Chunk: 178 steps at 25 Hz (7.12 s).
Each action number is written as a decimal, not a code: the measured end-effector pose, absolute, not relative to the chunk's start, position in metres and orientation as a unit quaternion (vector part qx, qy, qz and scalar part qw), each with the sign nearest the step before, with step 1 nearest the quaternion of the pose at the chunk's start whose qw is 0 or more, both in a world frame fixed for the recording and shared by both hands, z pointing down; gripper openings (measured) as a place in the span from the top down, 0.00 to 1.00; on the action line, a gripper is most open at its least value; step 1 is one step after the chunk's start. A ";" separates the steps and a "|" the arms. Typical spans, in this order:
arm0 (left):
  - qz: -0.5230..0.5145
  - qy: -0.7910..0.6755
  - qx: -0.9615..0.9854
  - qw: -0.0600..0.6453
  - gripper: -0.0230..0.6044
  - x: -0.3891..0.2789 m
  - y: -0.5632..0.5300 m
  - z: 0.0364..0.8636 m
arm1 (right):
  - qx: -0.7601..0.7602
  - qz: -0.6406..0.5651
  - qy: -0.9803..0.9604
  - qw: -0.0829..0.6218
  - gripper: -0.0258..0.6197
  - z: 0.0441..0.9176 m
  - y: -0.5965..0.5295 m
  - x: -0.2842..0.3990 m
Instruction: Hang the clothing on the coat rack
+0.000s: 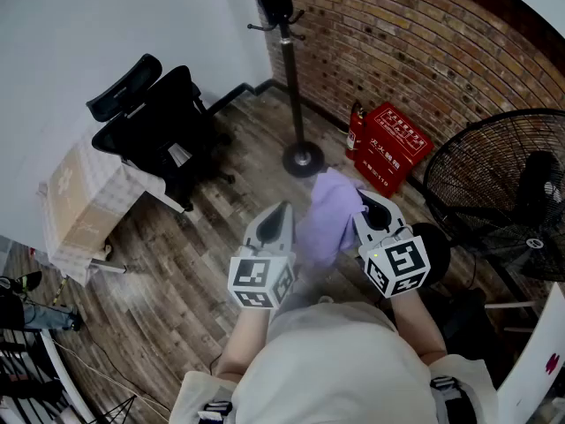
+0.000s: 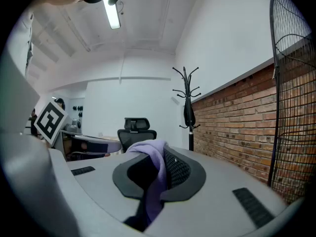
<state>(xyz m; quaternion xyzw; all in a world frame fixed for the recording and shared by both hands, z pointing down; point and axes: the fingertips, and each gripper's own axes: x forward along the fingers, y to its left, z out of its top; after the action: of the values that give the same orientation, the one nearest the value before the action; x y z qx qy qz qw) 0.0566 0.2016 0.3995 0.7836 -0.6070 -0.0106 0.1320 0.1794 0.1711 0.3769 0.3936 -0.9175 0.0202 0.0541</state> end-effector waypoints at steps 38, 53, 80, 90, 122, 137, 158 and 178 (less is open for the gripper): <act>-0.001 -0.612 0.779 0.133 0.96 0.016 0.096 0.416 | 0.388 0.043 -0.919 0.053 0.93 0.389 0.065 0.140; -0.004 -0.595 0.792 0.135 0.96 -0.057 -0.034 0.401 | 0.421 0.034 -0.905 0.049 0.93 0.369 -0.062 0.076; -0.003 -0.545 0.828 0.132 0.96 -0.114 -0.193 0.403 | 0.495 -0.003 -0.868 0.038 0.93 0.343 -0.225 0.038; 0.002 -0.551 0.822 0.145 0.96 -0.113 -0.225 0.413 | 0.507 -0.010 -0.861 0.042 0.93 0.333 -0.274 0.054; -0.007 -0.571 0.811 0.127 0.96 -0.111 -0.334 0.394 | 0.436 -0.029 -0.898 0.058 0.93 0.319 -0.395 0.020; -0.004 -0.584 0.802 0.129 0.96 -0.117 -0.346 0.398 | 0.416 -0.021 -0.906 0.079 0.93 0.336 -0.416 0.008; 0.007 -0.577 0.803 0.146 0.96 -0.105 -0.332 0.409 | 0.426 -0.022 -0.892 0.150 0.93 0.376 -0.407 0.025; 0.008 -0.574 0.805 0.152 0.96 -0.107 -0.313 0.414 | 0.442 0.028 -0.883 0.158 0.93 0.433 -0.383 0.038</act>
<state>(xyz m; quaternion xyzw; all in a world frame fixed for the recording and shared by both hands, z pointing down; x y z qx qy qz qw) -0.1072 -0.3126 0.4142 0.8046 -0.5740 0.0082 0.1516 0.0381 -0.3826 0.4332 0.4417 -0.8826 0.0283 0.1583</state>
